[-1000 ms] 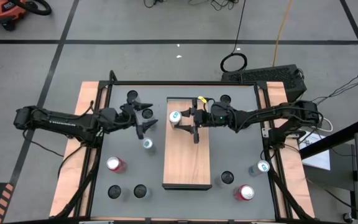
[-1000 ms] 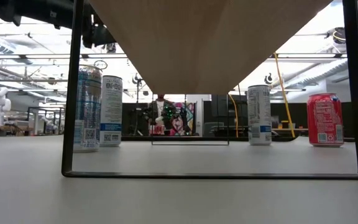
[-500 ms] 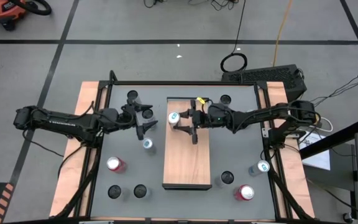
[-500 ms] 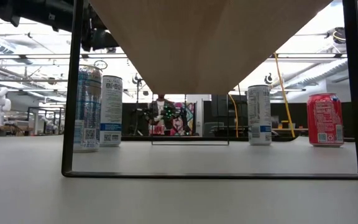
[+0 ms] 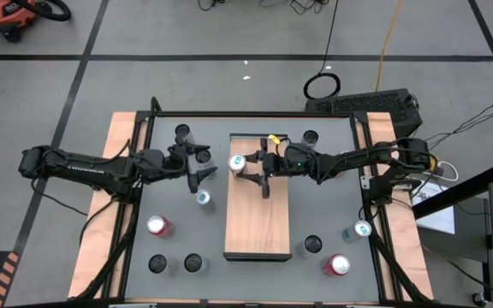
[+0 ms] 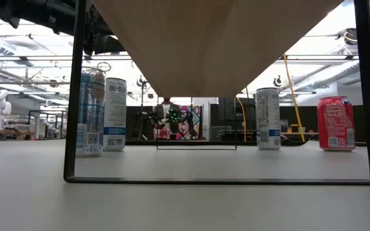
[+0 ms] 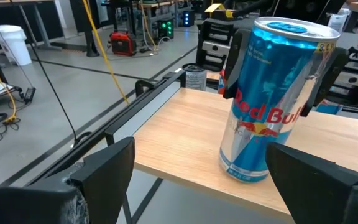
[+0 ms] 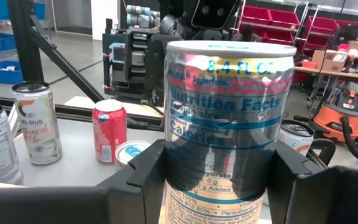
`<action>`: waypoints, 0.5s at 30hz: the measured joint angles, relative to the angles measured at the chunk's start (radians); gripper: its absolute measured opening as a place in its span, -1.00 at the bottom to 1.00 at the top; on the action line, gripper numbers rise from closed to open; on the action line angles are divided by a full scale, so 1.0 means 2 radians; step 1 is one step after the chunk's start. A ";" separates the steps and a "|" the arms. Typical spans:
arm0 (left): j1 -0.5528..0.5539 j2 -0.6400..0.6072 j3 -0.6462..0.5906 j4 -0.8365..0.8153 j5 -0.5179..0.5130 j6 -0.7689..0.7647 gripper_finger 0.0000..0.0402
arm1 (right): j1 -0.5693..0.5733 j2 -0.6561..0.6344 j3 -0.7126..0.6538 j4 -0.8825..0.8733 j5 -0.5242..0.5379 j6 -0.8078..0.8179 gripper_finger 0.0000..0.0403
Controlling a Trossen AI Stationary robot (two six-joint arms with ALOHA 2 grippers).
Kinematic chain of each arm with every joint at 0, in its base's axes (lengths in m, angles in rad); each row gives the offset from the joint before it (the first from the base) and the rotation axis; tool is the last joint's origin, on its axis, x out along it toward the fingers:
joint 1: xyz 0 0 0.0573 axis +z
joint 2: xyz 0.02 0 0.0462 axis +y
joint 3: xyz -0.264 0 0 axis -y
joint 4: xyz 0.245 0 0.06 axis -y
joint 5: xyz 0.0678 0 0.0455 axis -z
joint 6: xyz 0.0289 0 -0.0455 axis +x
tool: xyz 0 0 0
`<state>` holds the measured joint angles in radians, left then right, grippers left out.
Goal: Place canned beverage on shelf
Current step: Put the middle right blue soda can on the shelf
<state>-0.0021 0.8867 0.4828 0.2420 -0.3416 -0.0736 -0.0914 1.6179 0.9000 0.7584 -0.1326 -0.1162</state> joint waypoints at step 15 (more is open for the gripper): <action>-0.002 0.001 0.000 0.000 0.002 0.000 0.80 | 0.001 0.000 0.001 0.008 -0.001 0.024 -0.22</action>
<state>-0.0051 0.8879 0.4828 0.2424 -0.3374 -0.0731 -0.0898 1.6188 0.9016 0.7749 -0.1352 -0.0679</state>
